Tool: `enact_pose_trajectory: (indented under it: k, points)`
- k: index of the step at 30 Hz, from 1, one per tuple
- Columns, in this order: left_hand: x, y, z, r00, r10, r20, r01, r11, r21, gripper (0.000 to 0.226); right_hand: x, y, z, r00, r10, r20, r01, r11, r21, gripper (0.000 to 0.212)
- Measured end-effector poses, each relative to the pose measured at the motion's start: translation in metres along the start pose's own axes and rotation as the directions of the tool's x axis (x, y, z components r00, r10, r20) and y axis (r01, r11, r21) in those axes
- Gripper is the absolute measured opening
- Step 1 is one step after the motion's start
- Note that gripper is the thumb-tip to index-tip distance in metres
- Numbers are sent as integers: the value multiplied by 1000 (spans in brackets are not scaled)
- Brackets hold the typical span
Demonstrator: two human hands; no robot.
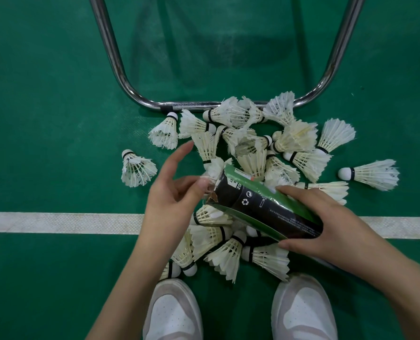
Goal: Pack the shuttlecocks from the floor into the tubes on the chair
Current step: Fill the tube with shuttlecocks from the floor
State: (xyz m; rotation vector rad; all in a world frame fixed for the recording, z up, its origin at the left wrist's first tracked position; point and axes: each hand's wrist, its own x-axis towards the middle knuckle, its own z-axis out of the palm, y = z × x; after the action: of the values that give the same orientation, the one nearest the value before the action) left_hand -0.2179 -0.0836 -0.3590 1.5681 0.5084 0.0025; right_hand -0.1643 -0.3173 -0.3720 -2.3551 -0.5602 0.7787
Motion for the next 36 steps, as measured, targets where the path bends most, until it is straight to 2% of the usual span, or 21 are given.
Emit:
enact_pose_trajectory:
  k: [6, 11, 20, 30, 36]
  points:
    - [-5, 2, 9, 998, -38, 53, 35, 997, 65, 45, 1, -1, -1, 1000, -4, -1, 4, 1000, 5, 78]
    - [-4, 1, 15, 988, -51, 145, 36, 994, 103, 62, 2, -2, 0, 1000, -4, 9, 4, 1000, -1, 79]
    - [-3, 1, 17, 980, -44, 195, 23, 993, 112, 78, 0, -3, -2, 1000, -8, 7, 7, 1000, 17, 79]
    - [-2, -2, 17, 976, -44, 214, 22, 994, 104, 87, -1, -4, -1, 1000, -16, 8, 16, 1000, 27, 77]
    - [0, -7, 14, 982, -66, 174, 48, 993, 106, 88, 1, -5, 1, 1000, -13, 17, 13, 1000, 7, 77]
